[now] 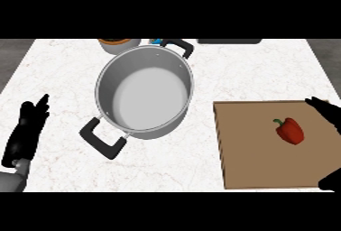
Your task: Pick the bell pepper from the tray and place it in the pot
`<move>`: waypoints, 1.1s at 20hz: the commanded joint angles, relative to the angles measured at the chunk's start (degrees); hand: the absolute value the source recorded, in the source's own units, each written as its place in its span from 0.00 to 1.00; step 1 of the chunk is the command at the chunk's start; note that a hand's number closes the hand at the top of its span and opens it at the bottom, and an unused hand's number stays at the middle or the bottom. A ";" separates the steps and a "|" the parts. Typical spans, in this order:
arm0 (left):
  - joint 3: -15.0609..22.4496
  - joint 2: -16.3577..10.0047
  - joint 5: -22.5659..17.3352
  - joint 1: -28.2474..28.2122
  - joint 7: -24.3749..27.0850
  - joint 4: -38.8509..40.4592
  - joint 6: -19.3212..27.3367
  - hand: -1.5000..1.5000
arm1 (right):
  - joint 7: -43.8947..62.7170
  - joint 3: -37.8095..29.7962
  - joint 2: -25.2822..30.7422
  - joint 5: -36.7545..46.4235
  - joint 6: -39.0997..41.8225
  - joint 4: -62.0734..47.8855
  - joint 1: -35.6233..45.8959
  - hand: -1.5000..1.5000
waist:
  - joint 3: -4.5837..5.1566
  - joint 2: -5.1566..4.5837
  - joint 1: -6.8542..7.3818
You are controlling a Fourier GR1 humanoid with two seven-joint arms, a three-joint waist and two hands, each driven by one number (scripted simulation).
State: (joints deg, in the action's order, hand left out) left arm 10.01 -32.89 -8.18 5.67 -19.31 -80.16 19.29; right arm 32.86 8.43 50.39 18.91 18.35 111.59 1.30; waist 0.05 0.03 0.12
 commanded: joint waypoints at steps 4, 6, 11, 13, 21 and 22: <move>-1.01 4.70 4.20 2.04 -0.36 2.85 -0.16 0.50 | 0.92 -0.28 -6.17 4.31 4.06 -6.27 3.05 0.00 | -0.04 -0.11 -0.18; -0.42 4.88 5.58 -2.02 -3.57 -4.77 0.28 0.50 | 1.82 0.65 -8.78 7.87 4.11 -6.39 3.18 0.00 | -0.06 -0.01 0.08; -3.84 3.51 5.53 2.55 -4.97 -1.71 -3.05 0.50 | -4.92 3.98 -14.16 15.53 -0.46 -18.74 6.61 0.00 | -0.08 -0.16 0.49; -6.56 3.06 4.80 -2.68 -1.40 -3.53 -5.60 0.50 | -6.56 1.58 -14.22 16.58 -0.47 -15.90 1.57 0.00 | -0.06 0.00 0.08; -6.78 9.18 10.27 1.26 -4.35 -1.91 -5.02 0.50 | -14.18 -1.97 -17.78 21.96 -0.02 -27.35 9.29 0.00 | -0.06 -0.06 0.05; -8.86 8.91 8.80 -0.25 0.18 0.79 -7.56 0.50 | -11.71 -2.52 -18.15 22.20 2.26 -25.18 10.80 0.00 | -0.04 -0.05 0.04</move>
State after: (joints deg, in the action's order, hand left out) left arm 2.71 -25.40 -0.12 5.33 -20.64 -80.92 13.37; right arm 21.73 7.59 33.43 39.10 18.60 88.81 8.25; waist -0.02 -0.03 0.14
